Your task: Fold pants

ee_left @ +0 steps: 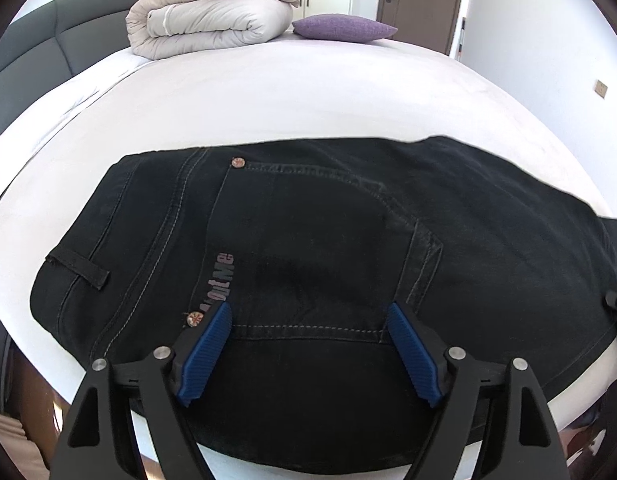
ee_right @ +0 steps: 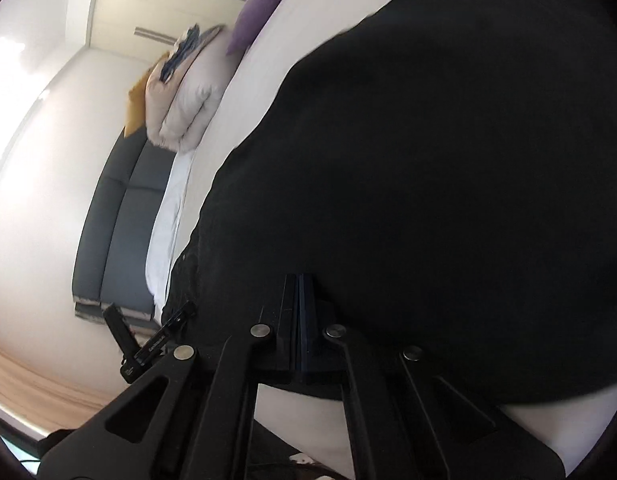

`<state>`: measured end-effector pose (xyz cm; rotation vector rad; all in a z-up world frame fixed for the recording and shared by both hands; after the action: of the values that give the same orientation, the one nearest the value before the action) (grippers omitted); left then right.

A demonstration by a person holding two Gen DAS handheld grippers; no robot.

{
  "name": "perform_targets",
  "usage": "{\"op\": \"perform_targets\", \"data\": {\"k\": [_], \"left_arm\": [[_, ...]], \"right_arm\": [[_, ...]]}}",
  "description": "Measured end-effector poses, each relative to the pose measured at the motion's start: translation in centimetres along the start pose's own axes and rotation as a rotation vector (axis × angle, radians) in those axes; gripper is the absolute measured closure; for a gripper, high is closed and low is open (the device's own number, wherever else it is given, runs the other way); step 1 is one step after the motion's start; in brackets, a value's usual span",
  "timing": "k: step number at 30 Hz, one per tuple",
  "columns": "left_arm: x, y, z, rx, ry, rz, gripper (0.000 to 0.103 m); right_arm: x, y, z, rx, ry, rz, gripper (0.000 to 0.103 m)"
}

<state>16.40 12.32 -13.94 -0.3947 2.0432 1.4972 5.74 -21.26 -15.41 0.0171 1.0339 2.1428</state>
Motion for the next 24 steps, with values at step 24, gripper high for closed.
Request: {"op": "perform_targets", "data": {"k": [24], "left_arm": [[-5.2, -9.0, -5.8, 0.173, -0.132, 0.070, 0.032]], "right_arm": [[-5.6, -12.2, 11.9, -0.054, 0.008, 0.086, 0.103]]}}
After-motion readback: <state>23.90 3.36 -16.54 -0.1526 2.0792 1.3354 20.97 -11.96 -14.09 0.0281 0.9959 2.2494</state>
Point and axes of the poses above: each gripper's, at about its wrist camera, not at the fingertips, and y roughly against the way its jaws point, z to its left, x to its underside, the point moved 5 cm from there along -y, roughly the way its jaws point, and after that the axes turned 11 degrees about x, right-handed, at the moved point
